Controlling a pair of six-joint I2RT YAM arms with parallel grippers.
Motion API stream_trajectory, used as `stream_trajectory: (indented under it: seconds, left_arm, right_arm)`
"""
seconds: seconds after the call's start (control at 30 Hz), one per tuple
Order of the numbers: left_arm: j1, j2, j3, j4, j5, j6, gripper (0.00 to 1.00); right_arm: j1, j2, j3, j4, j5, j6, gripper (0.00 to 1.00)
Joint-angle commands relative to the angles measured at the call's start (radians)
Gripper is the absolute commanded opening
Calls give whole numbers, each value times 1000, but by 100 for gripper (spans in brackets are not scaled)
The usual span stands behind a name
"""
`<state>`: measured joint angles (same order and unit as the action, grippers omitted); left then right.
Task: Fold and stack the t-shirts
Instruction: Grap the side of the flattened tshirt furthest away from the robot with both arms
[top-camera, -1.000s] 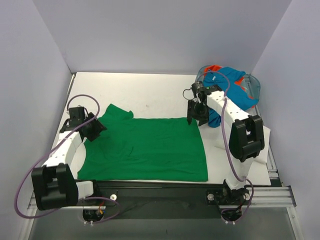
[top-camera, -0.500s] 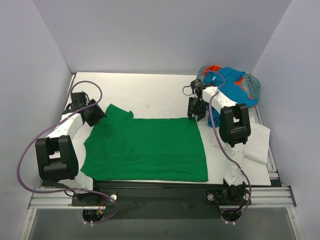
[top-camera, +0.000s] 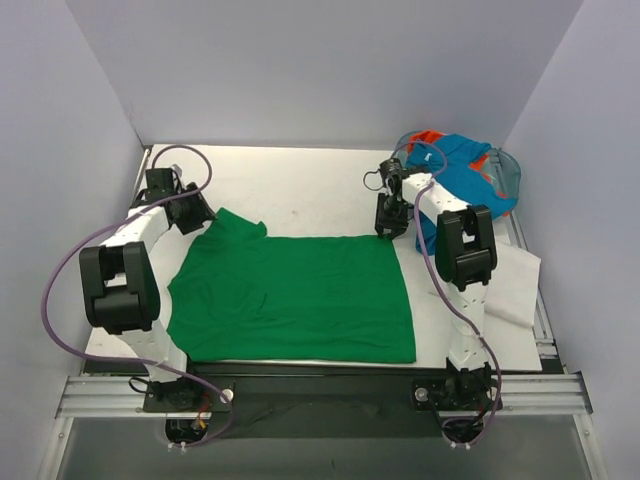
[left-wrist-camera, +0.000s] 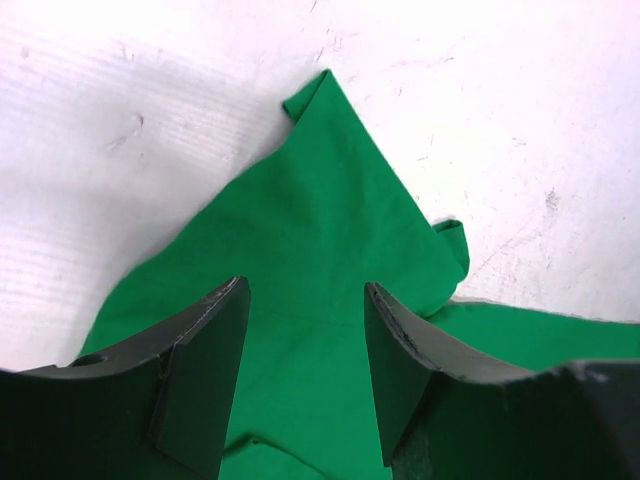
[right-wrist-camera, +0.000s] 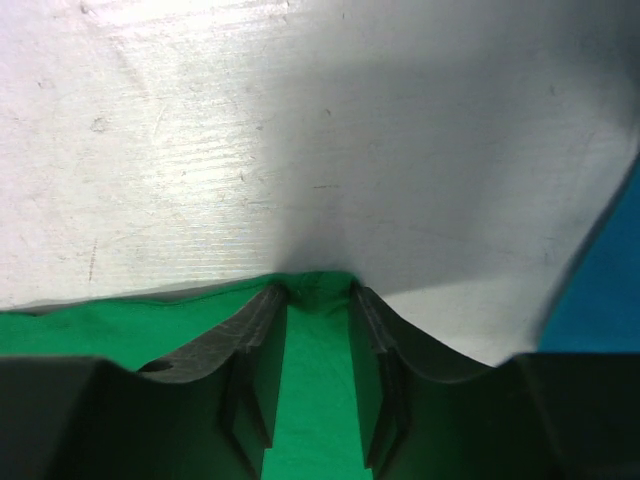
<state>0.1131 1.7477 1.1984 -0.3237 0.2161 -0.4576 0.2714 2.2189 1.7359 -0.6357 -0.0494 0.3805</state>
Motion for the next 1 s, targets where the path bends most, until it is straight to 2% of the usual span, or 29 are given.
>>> stream_trajectory:
  seconds: [0.0,0.1,0.23,0.47,0.97]
  left_arm:
    - [0,73,105,48,54,80,59]
    - [-3,137,196,34,86,112,59]
    - [-1,257,314,11,109,143,59]
    - [-3,401,477,-35,138,174,60]
    - [-30,461,509,-106,158,250,56]
  right_arm:
    - [-1,13,4,-19,19,-2,29]
    - [0,16,-7,-19,20,3,27]
    - [0,9,-22,-21,26,5,18]
    - [0,-11,-56,-21,28,8,17]
    - [-1,-2,-52,-21,19,40,17]
